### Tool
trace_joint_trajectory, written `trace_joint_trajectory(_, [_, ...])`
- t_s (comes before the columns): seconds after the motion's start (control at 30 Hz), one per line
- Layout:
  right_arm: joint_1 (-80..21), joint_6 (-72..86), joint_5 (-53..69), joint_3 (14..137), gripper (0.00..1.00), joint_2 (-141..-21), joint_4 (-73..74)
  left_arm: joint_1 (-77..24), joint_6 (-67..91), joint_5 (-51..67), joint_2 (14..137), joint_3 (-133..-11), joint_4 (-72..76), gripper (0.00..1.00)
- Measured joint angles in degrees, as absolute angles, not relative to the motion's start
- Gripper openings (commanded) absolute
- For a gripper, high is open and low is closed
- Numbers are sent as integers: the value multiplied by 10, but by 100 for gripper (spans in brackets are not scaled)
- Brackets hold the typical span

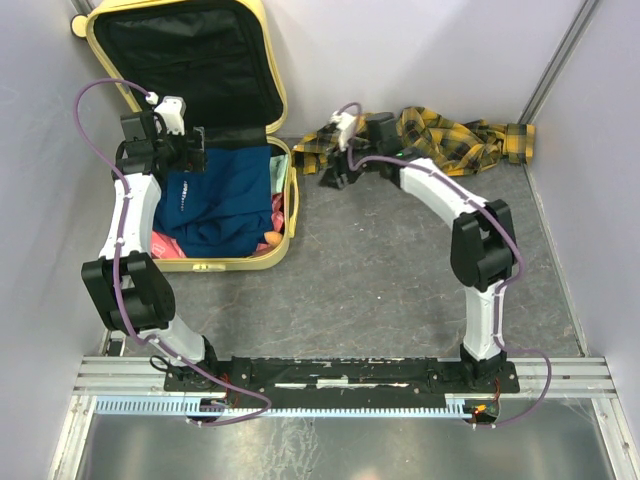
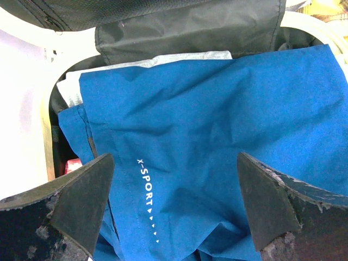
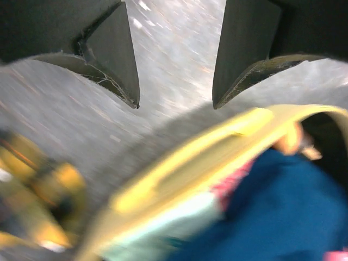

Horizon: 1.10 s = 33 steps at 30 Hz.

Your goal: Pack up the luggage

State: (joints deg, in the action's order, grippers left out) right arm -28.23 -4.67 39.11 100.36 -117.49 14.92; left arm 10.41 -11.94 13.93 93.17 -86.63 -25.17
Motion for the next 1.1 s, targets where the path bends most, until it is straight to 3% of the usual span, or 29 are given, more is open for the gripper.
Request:
trace_joint_trajectory(0.2, [-183,-31,260,1002,60,-1174,198,104,-119,141,937,-878,-252,99])
trace_joint_trajectory(0.47, [-133,-59,118,1030,55,-1218,248,104,-119,141,946,-884,-251,99])
trace_joint_trajectory(0.9, [-124,-101,18,1091,53,-1349,257,104,-119,141,951,-886,-252,99])
trace_joint_trajectory(1.03, [-124,-111,4,1126,49,-1368,250,104,-119,141,951,-886,-251,99])
trace_joint_trajectory(1.1, [-124,-116,-3,1143,42,-1381,244,104,-119,141,951,-886,-252,99])
